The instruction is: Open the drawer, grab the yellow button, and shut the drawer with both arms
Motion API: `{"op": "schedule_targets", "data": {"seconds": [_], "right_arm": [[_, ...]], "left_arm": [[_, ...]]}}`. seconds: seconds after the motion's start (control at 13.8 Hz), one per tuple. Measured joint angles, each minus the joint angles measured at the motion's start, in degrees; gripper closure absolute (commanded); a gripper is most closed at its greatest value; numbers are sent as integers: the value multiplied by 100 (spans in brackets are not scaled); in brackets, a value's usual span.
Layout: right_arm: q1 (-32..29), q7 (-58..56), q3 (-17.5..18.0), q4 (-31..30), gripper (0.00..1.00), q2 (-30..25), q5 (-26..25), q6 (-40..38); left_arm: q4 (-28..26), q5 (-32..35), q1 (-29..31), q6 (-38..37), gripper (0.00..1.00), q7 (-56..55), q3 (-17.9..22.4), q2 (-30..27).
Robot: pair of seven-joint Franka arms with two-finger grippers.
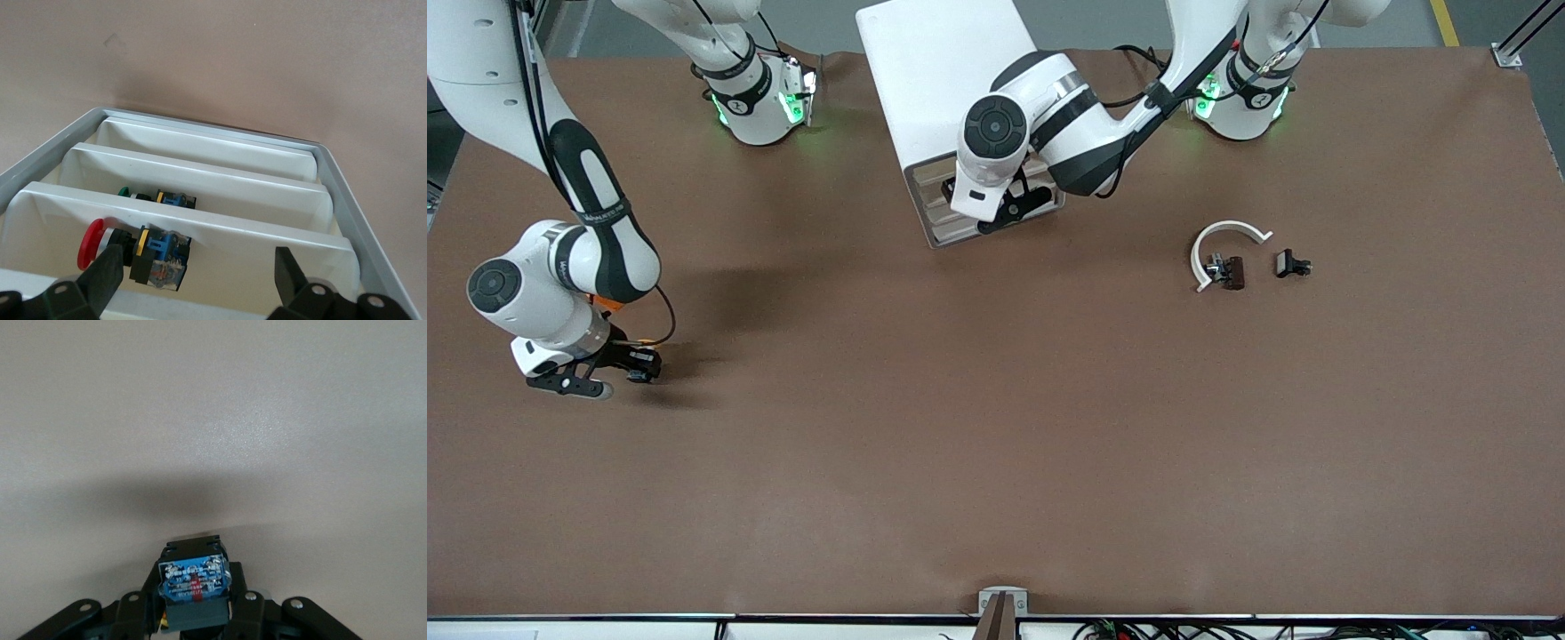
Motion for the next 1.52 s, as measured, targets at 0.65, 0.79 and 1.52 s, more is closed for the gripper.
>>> {"op": "schedule_targets", "data": {"seconds": [0.65, 0.79, 1.52], "right_arm": [[-31, -9, 2, -15, 0, 126, 0, 84], [-31, -10, 19, -11, 0, 126, 0, 85], [-28, -10, 90, 838, 0, -318, 0, -1693]], "left_arm": [[377, 155, 507, 59, 0, 71, 10, 68], [411, 191, 767, 59, 0, 400, 17, 108], [483, 688, 2178, -663, 0, 2237, 14, 84]]}}
